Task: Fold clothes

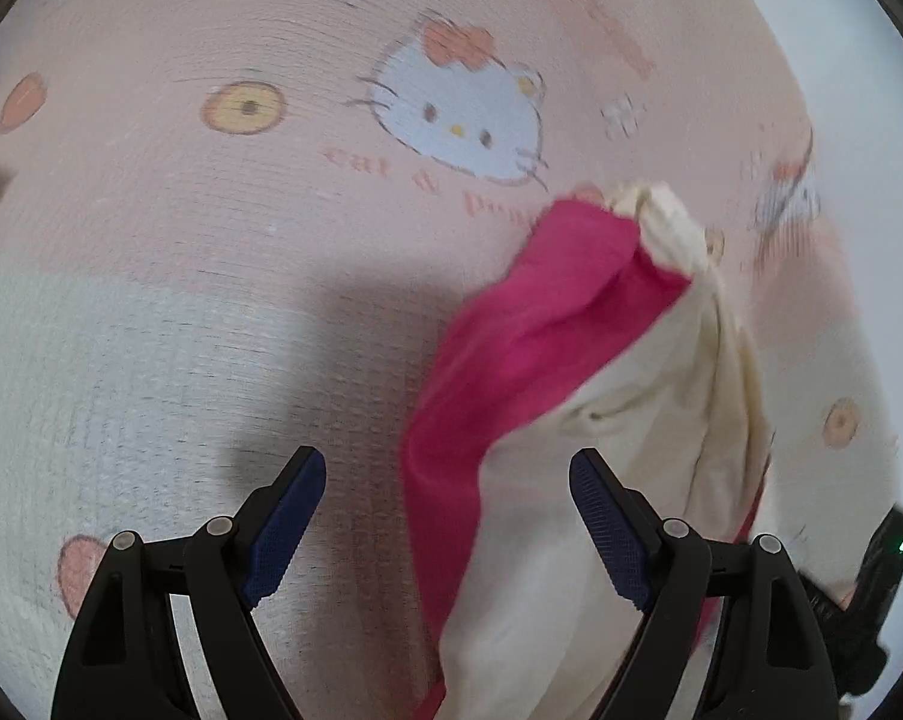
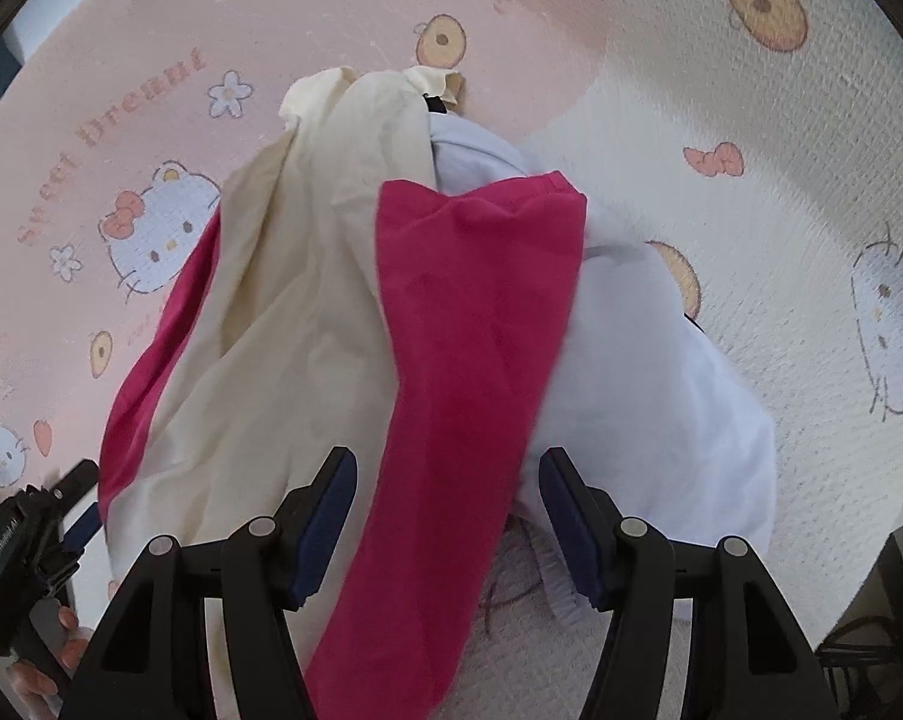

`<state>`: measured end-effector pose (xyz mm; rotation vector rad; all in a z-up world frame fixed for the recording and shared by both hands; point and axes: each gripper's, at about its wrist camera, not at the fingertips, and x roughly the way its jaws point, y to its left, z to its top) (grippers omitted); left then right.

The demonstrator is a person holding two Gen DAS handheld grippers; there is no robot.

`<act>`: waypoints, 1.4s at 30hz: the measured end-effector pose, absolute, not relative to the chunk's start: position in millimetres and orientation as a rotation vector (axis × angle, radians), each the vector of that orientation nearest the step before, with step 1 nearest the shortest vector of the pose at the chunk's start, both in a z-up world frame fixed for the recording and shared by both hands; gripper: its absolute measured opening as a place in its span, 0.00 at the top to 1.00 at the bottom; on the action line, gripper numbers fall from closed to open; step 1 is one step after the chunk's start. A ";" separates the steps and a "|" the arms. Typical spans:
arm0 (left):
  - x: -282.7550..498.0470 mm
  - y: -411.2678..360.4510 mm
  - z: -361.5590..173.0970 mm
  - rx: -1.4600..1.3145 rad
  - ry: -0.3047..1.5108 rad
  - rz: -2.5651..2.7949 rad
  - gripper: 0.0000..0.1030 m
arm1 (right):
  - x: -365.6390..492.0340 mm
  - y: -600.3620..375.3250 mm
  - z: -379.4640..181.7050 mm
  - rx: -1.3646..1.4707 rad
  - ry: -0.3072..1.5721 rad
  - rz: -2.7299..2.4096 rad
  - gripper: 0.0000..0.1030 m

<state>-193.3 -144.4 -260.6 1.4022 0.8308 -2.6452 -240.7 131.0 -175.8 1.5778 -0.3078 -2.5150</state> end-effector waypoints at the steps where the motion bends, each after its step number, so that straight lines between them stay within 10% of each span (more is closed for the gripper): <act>1: -196.0 -140.4 -262.0 1.416 0.795 -2.647 0.19 | -241.4 130.8 -177.3 1.573 -0.310 -2.518 0.39; 12: -212.1 -103.0 -267.5 1.462 0.601 -2.689 0.27 | -246.1 117.5 -189.2 1.507 -0.284 -2.587 0.39; 17: -214.6 -99.3 -270.0 1.475 0.598 -2.663 0.51 | -244.7 110.1 -189.0 1.501 -0.226 -2.608 0.47; 23: -215.3 -96.7 -275.3 1.445 0.464 -2.576 0.94 | -244.7 106.7 -190.3 1.508 -0.148 -2.605 0.87; 42: -177.3 -156.4 -233.2 1.322 0.493 -2.399 0.96 | -198.2 127.9 -155.6 1.383 -0.135 -2.706 0.91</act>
